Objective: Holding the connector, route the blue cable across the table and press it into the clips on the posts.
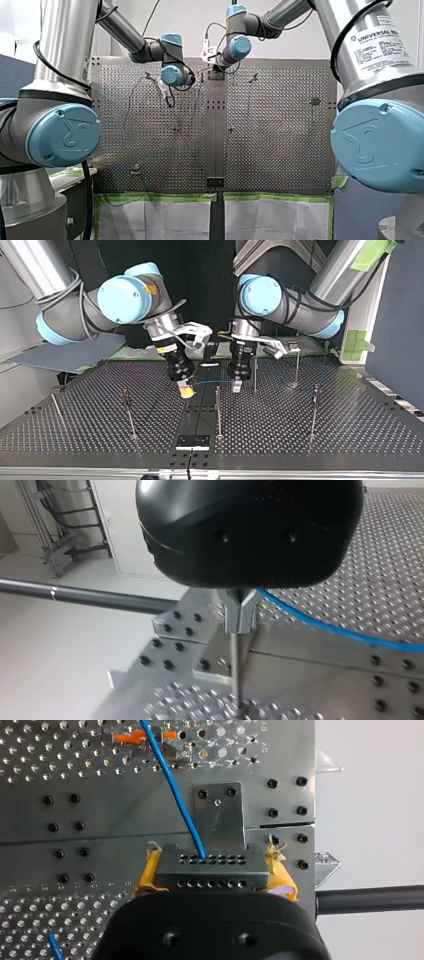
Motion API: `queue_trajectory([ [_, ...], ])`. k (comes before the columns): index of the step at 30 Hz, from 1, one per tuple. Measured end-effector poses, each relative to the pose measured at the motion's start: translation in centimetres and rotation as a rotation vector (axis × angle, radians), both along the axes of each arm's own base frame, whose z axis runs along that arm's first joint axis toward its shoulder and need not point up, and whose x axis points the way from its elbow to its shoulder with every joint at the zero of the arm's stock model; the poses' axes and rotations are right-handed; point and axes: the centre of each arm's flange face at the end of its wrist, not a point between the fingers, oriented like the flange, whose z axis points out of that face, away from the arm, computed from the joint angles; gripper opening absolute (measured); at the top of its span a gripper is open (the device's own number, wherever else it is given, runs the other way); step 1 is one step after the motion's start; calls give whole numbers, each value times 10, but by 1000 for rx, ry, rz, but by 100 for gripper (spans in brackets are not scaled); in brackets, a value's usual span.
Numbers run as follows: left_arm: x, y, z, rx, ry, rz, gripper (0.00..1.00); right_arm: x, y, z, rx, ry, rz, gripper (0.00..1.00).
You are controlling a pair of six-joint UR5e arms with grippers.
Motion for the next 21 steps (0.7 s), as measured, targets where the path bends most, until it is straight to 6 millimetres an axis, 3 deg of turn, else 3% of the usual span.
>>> queue_trajectory([
  [5, 17, 4, -12, 6, 14, 15, 0, -1, -7, -4, 5, -3, 10, 0],
  [12, 33, 11, -7, 4, 1, 21, 0, -2, -26, -14, 12, 0, 15, 0],
  [21, 61, 9, -14, 14, 15, 27, 0, -8, -49, -9, 6, -22, 18, 0],
])
